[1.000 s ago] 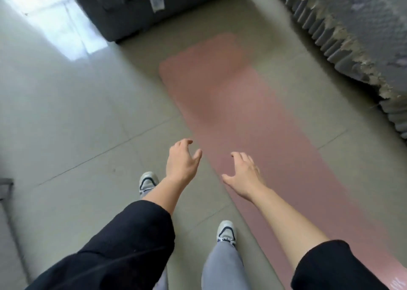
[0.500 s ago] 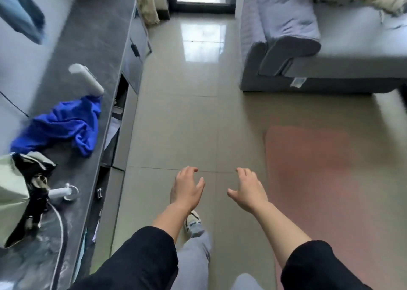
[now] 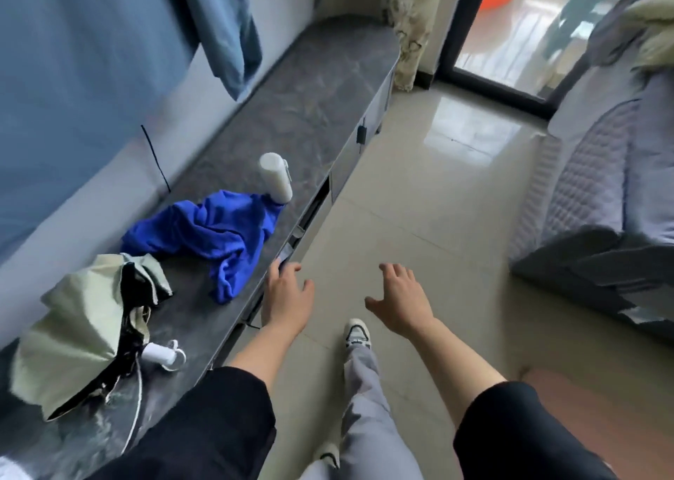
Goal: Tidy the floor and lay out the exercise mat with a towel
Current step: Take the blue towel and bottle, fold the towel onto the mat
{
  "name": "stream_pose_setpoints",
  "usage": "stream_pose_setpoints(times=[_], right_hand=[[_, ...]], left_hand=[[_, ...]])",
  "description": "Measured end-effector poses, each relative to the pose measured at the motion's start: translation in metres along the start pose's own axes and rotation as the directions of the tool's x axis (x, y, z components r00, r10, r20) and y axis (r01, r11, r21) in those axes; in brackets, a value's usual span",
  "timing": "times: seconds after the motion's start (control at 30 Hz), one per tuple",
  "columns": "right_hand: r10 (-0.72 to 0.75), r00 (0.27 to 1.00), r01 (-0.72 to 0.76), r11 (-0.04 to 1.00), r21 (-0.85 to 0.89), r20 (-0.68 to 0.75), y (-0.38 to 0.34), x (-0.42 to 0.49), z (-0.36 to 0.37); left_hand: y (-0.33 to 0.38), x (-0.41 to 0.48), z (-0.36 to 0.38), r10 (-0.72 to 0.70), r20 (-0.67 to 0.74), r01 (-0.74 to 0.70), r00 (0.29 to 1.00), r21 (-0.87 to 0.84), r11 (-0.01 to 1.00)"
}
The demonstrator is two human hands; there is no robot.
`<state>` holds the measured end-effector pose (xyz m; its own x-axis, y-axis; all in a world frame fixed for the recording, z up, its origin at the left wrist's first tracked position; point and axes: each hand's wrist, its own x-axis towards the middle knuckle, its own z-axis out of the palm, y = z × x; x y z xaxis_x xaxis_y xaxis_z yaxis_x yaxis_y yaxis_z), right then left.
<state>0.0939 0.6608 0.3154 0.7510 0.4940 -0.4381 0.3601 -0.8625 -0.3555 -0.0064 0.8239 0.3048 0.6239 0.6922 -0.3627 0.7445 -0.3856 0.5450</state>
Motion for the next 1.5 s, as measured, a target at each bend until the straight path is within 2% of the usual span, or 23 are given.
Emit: stream_pose_setpoints(times=[0.2, 0.37, 0.47, 0.53, 0.63, 0.7, 0.8, 0.87, 1.03, 1.1, 1.2, 1.27, 1.33, 1.4, 1.43, 1.5], right_hand=[[-0.161, 0.982, 0.170, 0.981, -0.095, 0.098, -0.044, 0.130, -0.019], [-0.248, 0.954, 0.274, 0.949, -0.157, 0.172, -0.093, 0.209, -0.019], [-0.304, 0.936, 0.332, 0.930, -0.156, 0.177, -0.123, 0.253, -0.011], [-0.364, 0.922, 0.382, 0.909, -0.164, 0.130, -0.140, 0.280, -0.007], [-0.437, 0.897, 0.440, 0.867, -0.235, 0.066, -0.166, 0.319, 0.004], [-0.457, 0.888, 0.447, 0.833, -0.328, 0.050, -0.179, 0.341, 0.012], [-0.428, 0.901, 0.417, 0.817, -0.398, 0.065, -0.190, 0.357, 0.030], [-0.398, 0.915, 0.389, 0.834, -0.392, 0.061, -0.193, 0.361, 0.042], [-0.334, 0.936, 0.287, 0.905, -0.313, -0.109, -0.196, 0.358, 0.063], [-0.329, 0.928, 0.267, 0.914, -0.305, -0.175, -0.195, 0.355, 0.070], [-0.306, 0.931, 0.239, 0.922, -0.304, -0.198, -0.188, 0.346, 0.076], [-0.292, 0.942, 0.236, 0.927, -0.290, -0.164, -0.182, 0.344, 0.072], [-0.295, 0.948, 0.257, 0.929, -0.265, -0.115, -0.174, 0.350, 0.059], [-0.268, 0.962, 0.256, 0.953, -0.165, -0.057, -0.157, 0.356, 0.040], [-0.258, 0.965, 0.252, 0.962, -0.106, -0.043, -0.147, 0.356, 0.031], [-0.236, 0.968, 0.235, 0.972, -0.019, -0.081, -0.121, 0.345, 0.017]], left_hand=[[-0.007, 0.105, -0.019, -0.228, -0.089, 0.220, 0.970, -0.089, 0.971], [-0.038, 0.172, -0.034, -0.363, -0.082, 0.358, 0.928, -0.068, 0.931], [-0.058, 0.213, -0.036, -0.373, -0.091, 0.366, 0.923, -0.087, 0.926], [-0.072, 0.236, -0.034, -0.349, -0.116, 0.340, 0.930, -0.093, 0.936], [-0.101, 0.265, -0.025, -0.355, -0.175, 0.357, 0.919, -0.017, 0.934], [-0.118, 0.285, -0.018, -0.433, -0.200, 0.445, 0.879, 0.016, 0.896], [-0.136, 0.310, -0.008, -0.632, -0.159, 0.610, 0.759, -0.169, 0.774], [-0.144, 0.321, 0.002, -0.673, -0.083, 0.645, 0.735, -0.218, 0.732], [-0.148, 0.327, 0.028, -0.695, -0.006, 0.695, 0.719, 0.019, 0.719], [-0.153, 0.330, 0.029, -0.709, -0.017, 0.709, 0.705, -0.004, 0.705], [-0.161, 0.331, 0.024, -0.659, -0.060, 0.635, 0.750, -0.212, 0.743], [-0.152, 0.329, 0.019, -0.613, -0.145, 0.546, 0.777, -0.331, 0.770], [-0.134, 0.325, 0.013, -0.637, -0.265, 0.466, 0.724, -0.493, 0.734], [-0.110, 0.317, 0.009, -0.658, -0.353, 0.325, 0.666, -0.656, 0.681], [-0.098, 0.313, 0.007, -0.647, -0.372, 0.237, 0.665, -0.717, 0.656], [-0.076, 0.298, 0.006, -0.594, -0.382, 0.100, 0.708, -0.779, 0.619]])
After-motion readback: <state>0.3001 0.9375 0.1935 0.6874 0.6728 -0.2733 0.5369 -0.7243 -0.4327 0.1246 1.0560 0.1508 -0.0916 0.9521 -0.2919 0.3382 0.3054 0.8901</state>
